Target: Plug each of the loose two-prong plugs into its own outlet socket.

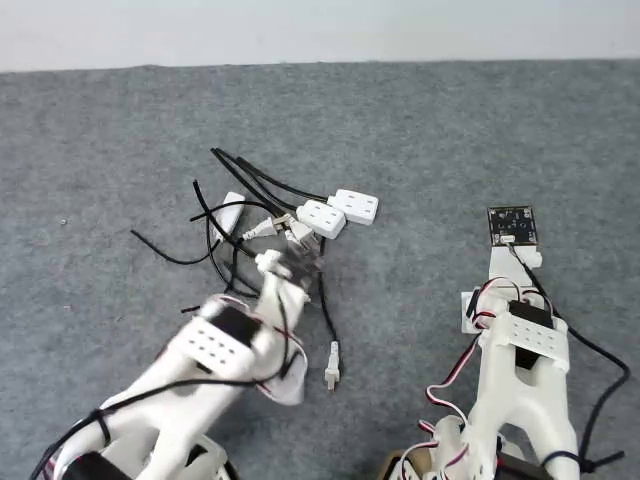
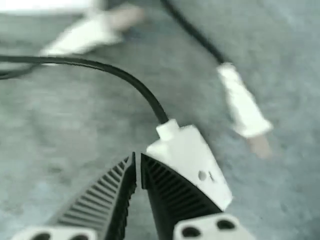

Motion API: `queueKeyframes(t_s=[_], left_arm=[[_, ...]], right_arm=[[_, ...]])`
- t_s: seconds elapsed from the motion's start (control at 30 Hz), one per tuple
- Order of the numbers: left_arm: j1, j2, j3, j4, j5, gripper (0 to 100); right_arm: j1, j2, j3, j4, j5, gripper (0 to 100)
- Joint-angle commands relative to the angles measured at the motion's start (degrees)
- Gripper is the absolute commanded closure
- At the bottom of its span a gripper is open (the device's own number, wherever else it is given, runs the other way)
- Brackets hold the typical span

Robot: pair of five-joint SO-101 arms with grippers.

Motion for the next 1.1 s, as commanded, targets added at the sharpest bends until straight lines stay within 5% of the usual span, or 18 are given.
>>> queueKeyframes(t_s=[0.0, 0.17, 0.53, 0.83, 1.07], left_arm=[[5.4, -1.6, -0.4, -1.1, -0.9, 99], [11.0, -1.8, -2.0, -1.1, -0.9, 99], [12.0, -1.9, -2.9, -2.8, 0.3, 94], [22.1, -1.9, -3.9, -2.5, 2.5, 88], [15.9, -1.9, -7.8, -2.8, 7.3, 88]], right_arm=[[-0.2, -0.6, -1.2, 0.1, 0.7, 98.7], [-0.2, -0.6, -1.2, 0.1, 0.7, 98.7], [-0.2, -0.6, -1.2, 0.1, 0.7, 98.7], [-0.2, -0.6, -1.2, 0.1, 0.7, 98.7], [-0.2, -0.6, -1.2, 0.1, 0.8, 98.7]])
